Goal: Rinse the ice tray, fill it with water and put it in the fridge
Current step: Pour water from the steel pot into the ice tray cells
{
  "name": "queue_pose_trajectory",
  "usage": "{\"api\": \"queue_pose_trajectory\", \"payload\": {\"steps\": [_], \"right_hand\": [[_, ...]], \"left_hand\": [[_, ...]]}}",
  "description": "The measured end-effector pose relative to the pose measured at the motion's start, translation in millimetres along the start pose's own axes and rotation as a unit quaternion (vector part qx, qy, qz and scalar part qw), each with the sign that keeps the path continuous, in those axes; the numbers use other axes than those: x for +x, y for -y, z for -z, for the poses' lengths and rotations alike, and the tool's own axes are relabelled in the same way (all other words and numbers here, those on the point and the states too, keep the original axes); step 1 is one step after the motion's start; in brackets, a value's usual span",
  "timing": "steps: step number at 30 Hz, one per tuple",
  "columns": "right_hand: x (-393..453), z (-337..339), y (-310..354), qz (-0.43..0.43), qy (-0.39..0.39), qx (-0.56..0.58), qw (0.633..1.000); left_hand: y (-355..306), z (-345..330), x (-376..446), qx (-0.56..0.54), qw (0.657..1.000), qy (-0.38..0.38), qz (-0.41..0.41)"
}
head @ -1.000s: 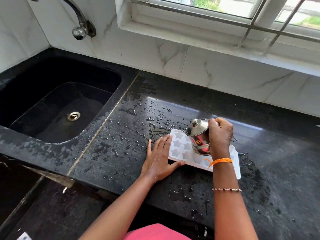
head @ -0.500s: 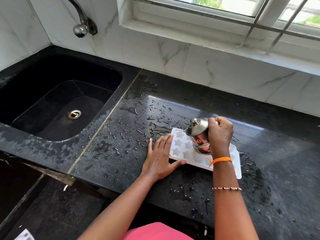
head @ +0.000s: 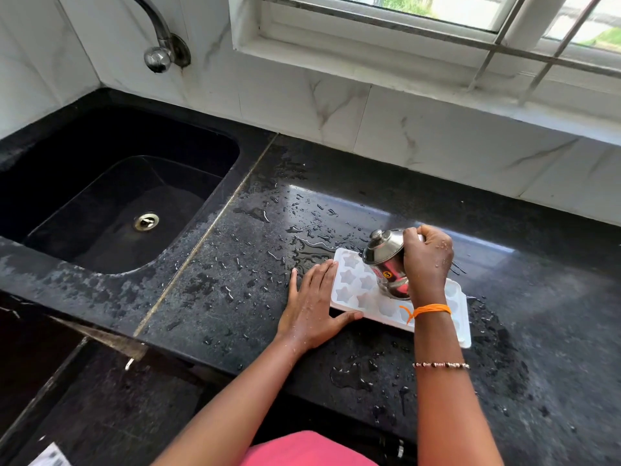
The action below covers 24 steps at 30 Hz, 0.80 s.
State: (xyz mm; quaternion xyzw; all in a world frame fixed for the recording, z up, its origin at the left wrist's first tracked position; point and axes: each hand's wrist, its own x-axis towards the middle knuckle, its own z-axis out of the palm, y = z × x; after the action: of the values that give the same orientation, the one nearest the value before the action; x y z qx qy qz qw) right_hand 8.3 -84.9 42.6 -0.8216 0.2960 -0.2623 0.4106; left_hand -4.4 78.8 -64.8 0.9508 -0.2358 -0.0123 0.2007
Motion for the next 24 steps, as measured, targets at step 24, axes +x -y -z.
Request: {"api": "queue_pose_trajectory", "payload": {"steps": [24], "right_hand": [[-0.5,-1.3,-1.2,-0.013,0.002,-0.001,1.0]], "left_hand": [[0.1,-0.2,0.8,0.005,1.0,-0.007,-0.004]]}}
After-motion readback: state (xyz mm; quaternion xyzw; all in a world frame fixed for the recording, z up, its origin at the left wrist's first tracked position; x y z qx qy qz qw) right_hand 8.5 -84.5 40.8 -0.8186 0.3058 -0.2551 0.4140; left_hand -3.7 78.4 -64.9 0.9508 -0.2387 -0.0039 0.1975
